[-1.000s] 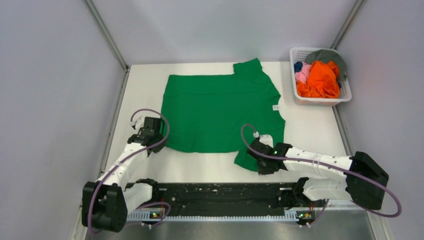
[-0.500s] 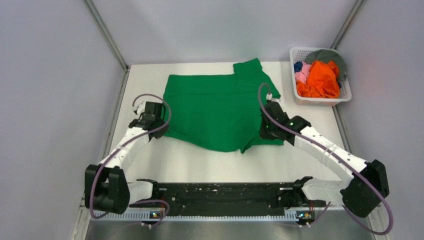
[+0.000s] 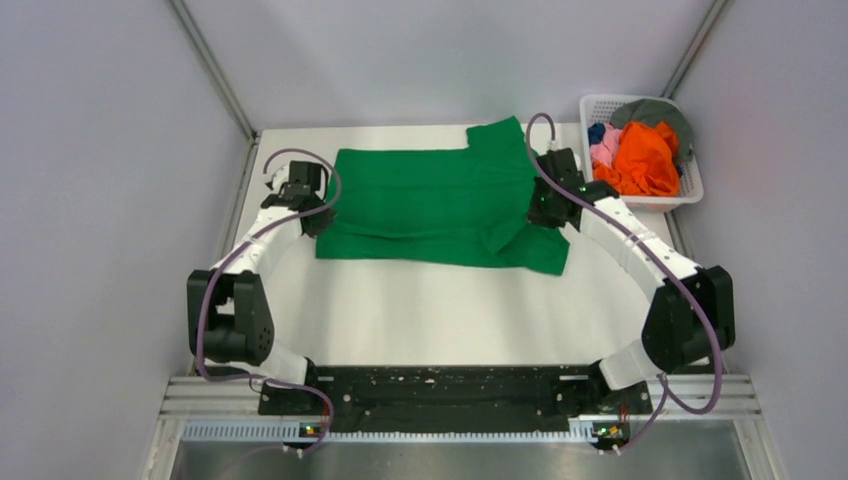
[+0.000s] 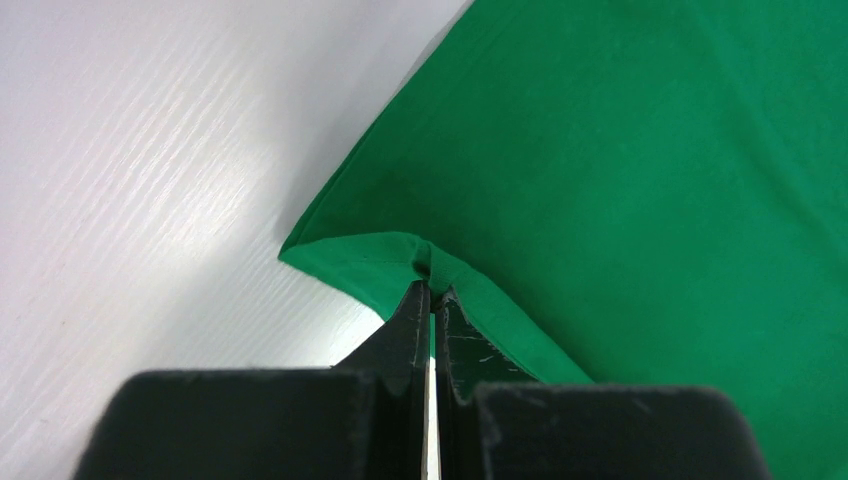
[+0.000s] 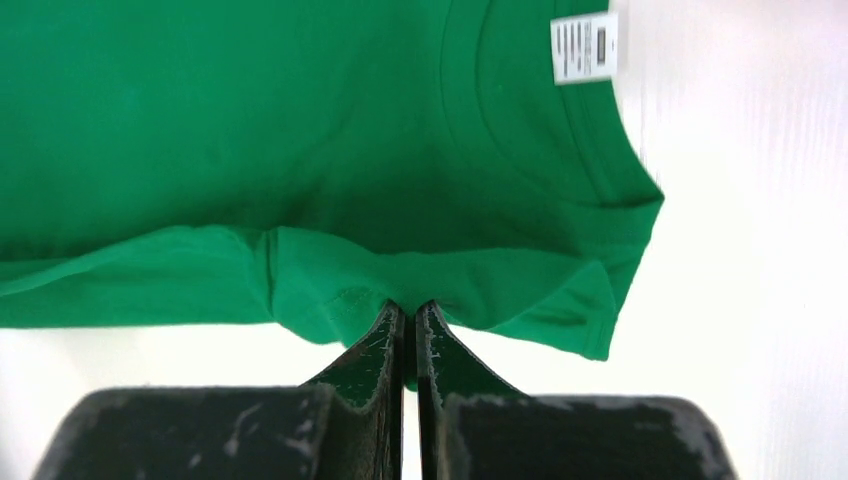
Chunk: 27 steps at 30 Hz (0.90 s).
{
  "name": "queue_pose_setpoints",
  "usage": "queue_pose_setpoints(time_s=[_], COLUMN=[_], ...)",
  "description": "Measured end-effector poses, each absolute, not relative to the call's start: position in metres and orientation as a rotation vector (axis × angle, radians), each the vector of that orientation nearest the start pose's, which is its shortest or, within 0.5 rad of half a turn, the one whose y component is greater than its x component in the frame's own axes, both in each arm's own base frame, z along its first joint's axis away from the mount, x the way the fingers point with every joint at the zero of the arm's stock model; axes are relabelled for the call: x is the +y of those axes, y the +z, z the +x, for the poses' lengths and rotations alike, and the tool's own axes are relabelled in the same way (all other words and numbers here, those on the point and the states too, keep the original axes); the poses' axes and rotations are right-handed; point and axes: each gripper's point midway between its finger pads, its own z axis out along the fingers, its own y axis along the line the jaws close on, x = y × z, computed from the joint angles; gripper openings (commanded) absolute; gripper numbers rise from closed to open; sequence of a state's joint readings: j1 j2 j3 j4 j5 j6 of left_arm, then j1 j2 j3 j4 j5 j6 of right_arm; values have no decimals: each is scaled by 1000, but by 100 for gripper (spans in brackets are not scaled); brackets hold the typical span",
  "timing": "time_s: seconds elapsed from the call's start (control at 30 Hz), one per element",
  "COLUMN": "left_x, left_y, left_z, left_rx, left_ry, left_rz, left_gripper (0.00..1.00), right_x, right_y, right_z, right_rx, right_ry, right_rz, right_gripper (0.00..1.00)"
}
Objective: Fold and stack the t-shirts
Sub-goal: Fold the flattened tshirt in 1/3 of the way
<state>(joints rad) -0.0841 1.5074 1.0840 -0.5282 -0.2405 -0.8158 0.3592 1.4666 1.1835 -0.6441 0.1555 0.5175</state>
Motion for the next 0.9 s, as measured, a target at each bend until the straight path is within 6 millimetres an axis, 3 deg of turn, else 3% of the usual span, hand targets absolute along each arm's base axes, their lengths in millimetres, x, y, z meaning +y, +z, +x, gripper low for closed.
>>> queue_pose_setpoints(time_s=[0.27,0.33,0.37,0.43,0.47,0.5,0.6,0.63,0.7,0.8,0.9], left_x=[-17,-14,-13,-11,-11,-10,-9,-10,-9,-13,-21], left_y=[97,90,87,81,77,74,67,66,65,70,78], left_z=[419,428,434,446,452,458,465,464,459,450,430], left_rx=[2315,2333,2343,2364,2373,2383,2413,2423,2440,2449,2457], left_ry=[-44,-27,-19,-8,-4,-4,-3,-4,-3,-34,-92], left_rz=[-969,-973,-978,-985,-979,-987,-984,-985,-986,-975,-951], left_gripper=[0,9,18,48,79,96,99,99,99,99,99], right_x=[120,120,120,120,119,119,115,113,108,107,113], right_y=[130,123,119,112,109,106,97,93,82,73,71], right_z=[402,416,426,443,458,470,511,518,513,489,440], right_rx=[2502,2517,2526,2549,2558,2569,2567,2570,2604,2634,2657], right_ry=[158,153,152,150,150,147,120,110,86,118,230], right_rz=[261,258,256,255,254,255,262,260,263,246,220], right_gripper=[0,1,4,27,34,44,89,95,99,99,99])
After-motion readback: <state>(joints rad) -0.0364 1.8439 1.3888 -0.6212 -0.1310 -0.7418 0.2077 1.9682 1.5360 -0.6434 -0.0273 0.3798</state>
